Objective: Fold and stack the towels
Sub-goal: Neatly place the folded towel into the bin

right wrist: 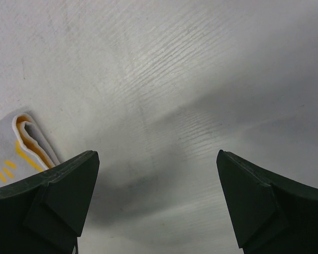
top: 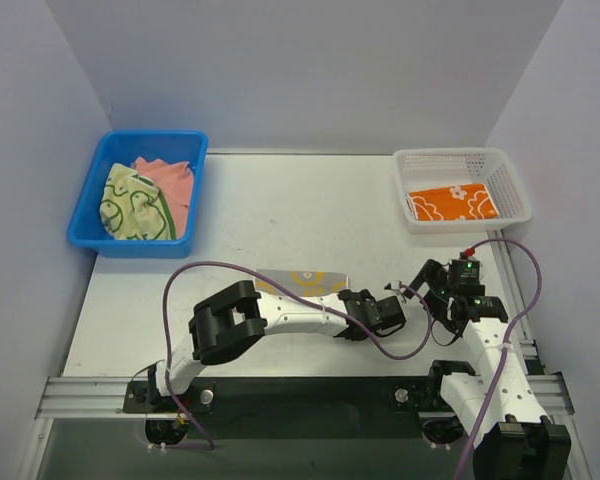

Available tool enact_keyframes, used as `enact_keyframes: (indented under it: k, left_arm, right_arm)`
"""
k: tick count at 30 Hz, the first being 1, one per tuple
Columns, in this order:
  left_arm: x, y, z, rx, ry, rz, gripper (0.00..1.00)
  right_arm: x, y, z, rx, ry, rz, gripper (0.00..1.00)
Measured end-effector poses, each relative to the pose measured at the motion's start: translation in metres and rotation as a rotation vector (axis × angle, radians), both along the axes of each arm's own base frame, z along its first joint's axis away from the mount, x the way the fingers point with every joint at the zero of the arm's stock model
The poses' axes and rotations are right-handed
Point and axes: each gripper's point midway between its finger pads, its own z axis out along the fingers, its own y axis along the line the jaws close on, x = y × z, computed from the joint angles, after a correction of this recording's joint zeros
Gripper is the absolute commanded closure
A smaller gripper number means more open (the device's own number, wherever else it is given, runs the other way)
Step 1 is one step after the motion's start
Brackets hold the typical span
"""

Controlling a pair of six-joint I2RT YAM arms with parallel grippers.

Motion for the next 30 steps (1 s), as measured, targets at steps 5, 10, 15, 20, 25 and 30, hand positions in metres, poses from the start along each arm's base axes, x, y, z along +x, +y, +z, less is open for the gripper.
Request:
enact_keyframes:
  k: [5, 10, 15, 20, 25, 30]
  left_arm:
    - [0.002, 0.003, -0.003, 0.021, -0.017, 0.001, 0.92]
    - [0.008, 0.01, -0.002, 0.037, -0.051, 0.017, 1.0]
    - [0.011, 0.028, -0.001, 0.017, -0.034, 0.044, 1.0]
    - [0.013, 0.049, 0.005, -0.035, 0.026, 0.084, 1.0]
    - [0.021, 0.051, 0.023, -0.162, 0.058, 0.123, 1.0]
    - [0.029, 0.051, 0.037, -0.239, 0.064, 0.143, 1.0]
  right_arm:
    - [0.0, 0.005, -0.001, 0.023, -0.004, 0.016, 0.0]
    - [0.008, 0.019, 0.003, 0.089, -0.049, 0.063, 0.0]
    - [0.015, 0.047, 0.0, 0.239, -0.096, 0.122, 0.0]
    - [0.018, 0.081, -0.011, 0.425, -0.088, 0.146, 0.0]
    - [0.016, 0.129, -0.017, 0.575, -0.024, 0.219, 0.0]
    - [0.03, 0.16, -0.014, 0.69, -0.034, 0.221, 0.0]
